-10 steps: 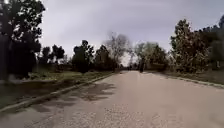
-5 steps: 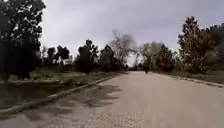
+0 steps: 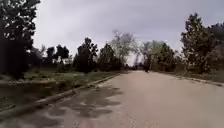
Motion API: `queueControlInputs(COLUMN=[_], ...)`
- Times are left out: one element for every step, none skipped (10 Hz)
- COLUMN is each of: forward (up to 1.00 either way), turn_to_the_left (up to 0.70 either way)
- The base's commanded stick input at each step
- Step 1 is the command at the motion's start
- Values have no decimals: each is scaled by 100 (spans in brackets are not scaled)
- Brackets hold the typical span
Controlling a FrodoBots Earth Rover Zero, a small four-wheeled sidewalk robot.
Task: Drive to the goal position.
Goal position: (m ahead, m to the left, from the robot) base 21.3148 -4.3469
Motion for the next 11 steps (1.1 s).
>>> queueControlInputs(forward=[70,70,70,70,70,70,70,70,70,70,70], turn_to_the_left=[-28,-10,0,0,0,0,0,0,0,0,0])
